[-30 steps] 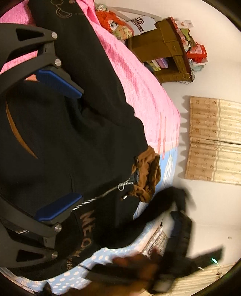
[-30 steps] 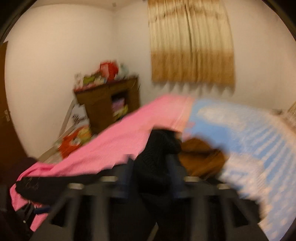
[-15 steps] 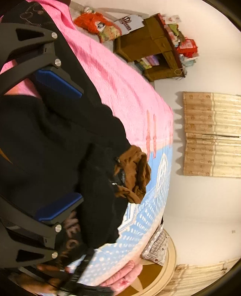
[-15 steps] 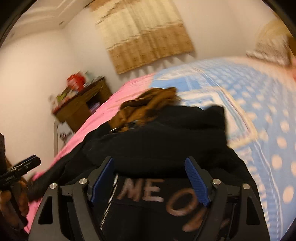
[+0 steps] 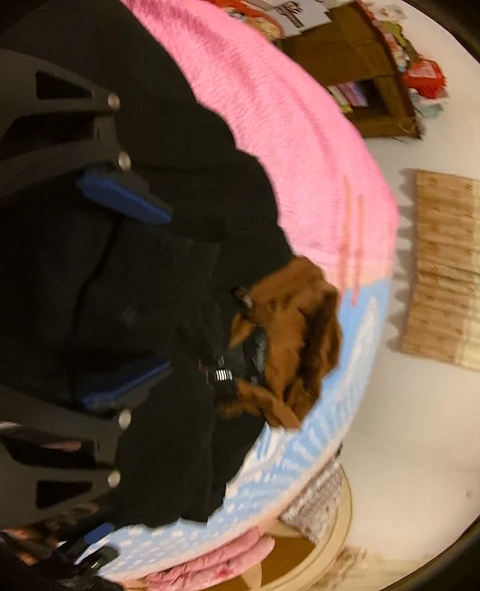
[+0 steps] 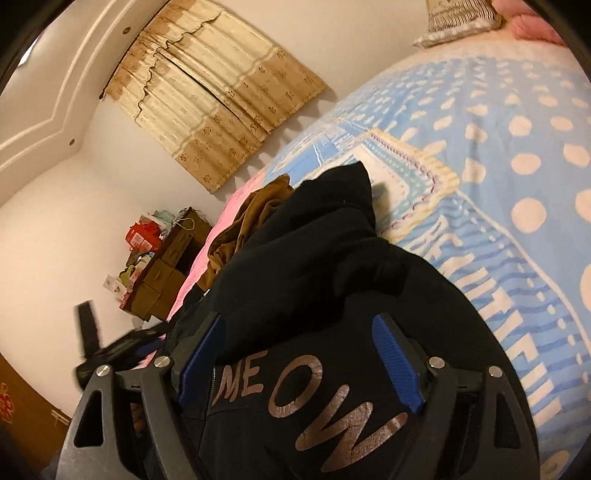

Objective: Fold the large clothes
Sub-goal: 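Lift the sleeve with the right tool and fold it across the hoodie front, then lay the sleeve on the hoodie front and open the right tool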

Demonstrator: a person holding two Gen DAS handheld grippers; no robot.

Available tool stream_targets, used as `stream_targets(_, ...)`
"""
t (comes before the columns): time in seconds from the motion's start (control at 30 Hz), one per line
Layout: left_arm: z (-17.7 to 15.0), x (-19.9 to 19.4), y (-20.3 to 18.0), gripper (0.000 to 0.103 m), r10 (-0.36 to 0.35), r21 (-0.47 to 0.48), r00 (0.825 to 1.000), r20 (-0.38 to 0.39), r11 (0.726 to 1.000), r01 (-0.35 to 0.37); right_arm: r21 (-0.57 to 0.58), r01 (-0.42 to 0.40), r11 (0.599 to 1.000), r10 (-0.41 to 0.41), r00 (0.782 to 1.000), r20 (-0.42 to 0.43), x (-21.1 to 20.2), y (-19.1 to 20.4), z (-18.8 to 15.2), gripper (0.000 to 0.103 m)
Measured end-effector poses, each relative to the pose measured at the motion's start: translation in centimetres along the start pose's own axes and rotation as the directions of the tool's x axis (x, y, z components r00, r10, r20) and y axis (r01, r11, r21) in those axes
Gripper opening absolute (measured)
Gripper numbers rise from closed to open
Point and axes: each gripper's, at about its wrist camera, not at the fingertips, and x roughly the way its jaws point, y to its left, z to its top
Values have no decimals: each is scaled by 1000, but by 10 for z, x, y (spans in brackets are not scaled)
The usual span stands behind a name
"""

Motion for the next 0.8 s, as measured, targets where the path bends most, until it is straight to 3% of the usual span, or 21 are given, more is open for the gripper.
stream_targets(0.13,-8,7,2,29,-106,-42,994,-4,994,105,29,-28,999,28,1000,4,-2,-5,5,82)
stream_targets(0.27,-16,-12,-7,28,-144,19,989,38,990,143,70,10,998,-7,999,-37,-8,-7,26,82)
stream_targets(0.33,-15,-13,-5,28,-169,18,985,41,986,168,72,16,997,-12,998,-61,-3,-7,60,82)
stream_targets(0.43,-13,-6,0,28,-190,-11,981,40,982,191,27,117,993,-115,991,-64,18,-11,109,82)
stream_targets(0.53,-15,-5,0,27,-203,-14,978,56,979,204,14,186,982,-181,970,-160,64,-28,142,82)
stream_targets(0.6,-17,-6,0,27,-210,-8,976,64,977,211,73,159,985,-134,955,-266,96,-44,151,82)
stream_targets(0.63,-18,-7,0,27,-222,-13,973,68,975,223,123,142,982,-98,947,-307,113,-52,153,66)
stream_targets(0.67,-18,-8,0,27,-233,-18,970,68,972,235,120,112,986,-66,939,-337,128,-50,155,43)
stream_targets(0.7,-18,-10,0,27,-246,-23,967,69,968,248,51,124,991,-99,933,-347,138,-40,158,20)
stream_targets(0.8,-21,-15,-6,27,-263,-19,962,69,964,265,-194,169,966,-218,938,-269,148,5,169,15)
